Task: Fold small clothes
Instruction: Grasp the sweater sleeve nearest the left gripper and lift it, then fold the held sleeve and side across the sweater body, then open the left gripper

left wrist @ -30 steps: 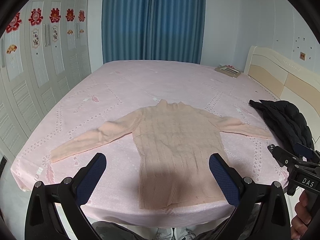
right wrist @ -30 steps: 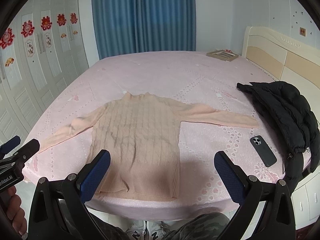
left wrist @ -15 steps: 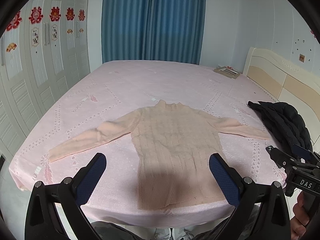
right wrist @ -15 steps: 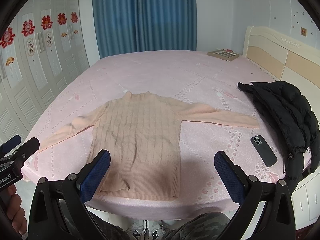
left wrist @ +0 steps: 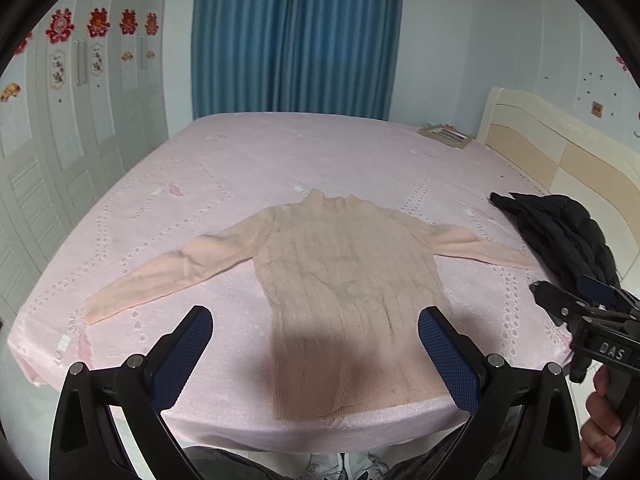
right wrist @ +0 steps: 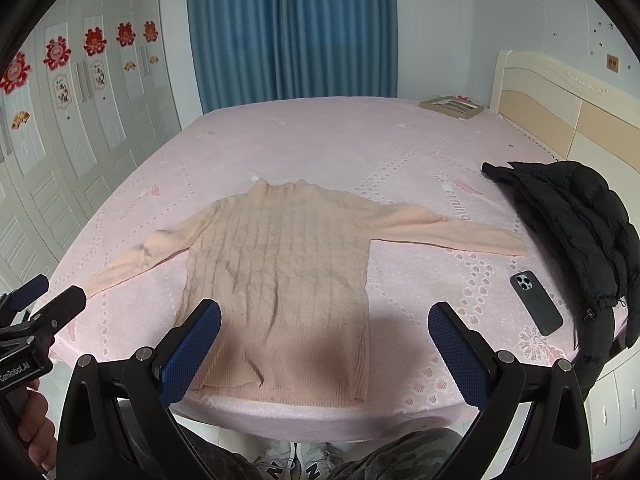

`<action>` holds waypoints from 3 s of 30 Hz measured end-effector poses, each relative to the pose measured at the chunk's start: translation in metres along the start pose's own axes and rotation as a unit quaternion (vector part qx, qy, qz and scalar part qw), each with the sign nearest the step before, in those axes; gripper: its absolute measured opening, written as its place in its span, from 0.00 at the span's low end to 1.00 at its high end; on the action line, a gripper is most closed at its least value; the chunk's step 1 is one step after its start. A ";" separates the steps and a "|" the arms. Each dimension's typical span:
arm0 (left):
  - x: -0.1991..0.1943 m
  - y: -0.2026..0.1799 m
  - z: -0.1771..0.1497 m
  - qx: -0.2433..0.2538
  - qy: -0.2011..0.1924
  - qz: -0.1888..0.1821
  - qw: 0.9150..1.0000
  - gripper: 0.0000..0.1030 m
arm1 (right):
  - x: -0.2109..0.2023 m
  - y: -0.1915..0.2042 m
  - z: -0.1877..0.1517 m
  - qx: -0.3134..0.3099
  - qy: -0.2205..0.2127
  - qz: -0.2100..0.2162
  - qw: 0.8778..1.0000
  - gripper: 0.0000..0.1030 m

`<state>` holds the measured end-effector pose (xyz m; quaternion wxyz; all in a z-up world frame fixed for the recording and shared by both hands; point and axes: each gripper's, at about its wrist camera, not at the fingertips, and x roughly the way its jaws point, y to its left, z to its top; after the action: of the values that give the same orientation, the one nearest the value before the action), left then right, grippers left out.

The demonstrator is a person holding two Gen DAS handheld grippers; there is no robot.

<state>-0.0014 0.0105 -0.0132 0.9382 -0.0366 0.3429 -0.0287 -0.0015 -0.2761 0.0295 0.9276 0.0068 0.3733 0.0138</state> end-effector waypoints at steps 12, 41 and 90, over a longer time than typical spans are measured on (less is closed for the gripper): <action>0.055 0.054 -0.021 -0.075 0.005 0.006 0.997 1.00 | 0.046 0.018 -0.007 -0.031 -0.003 0.005 0.999 0.99; 0.194 0.366 -0.093 -0.437 -0.009 0.125 0.890 0.73 | 0.202 0.065 -0.035 0.005 0.089 0.082 0.993 0.77; 0.324 -0.067 0.072 -0.008 0.058 -0.022 0.998 0.70 | 0.236 -0.124 -0.067 0.096 0.100 0.038 0.990 0.76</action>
<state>0.2906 -0.0784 -0.1599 0.9155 -0.0499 0.3962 -0.0490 0.1244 -0.3926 -0.1851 0.8793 0.1087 0.4636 0.0140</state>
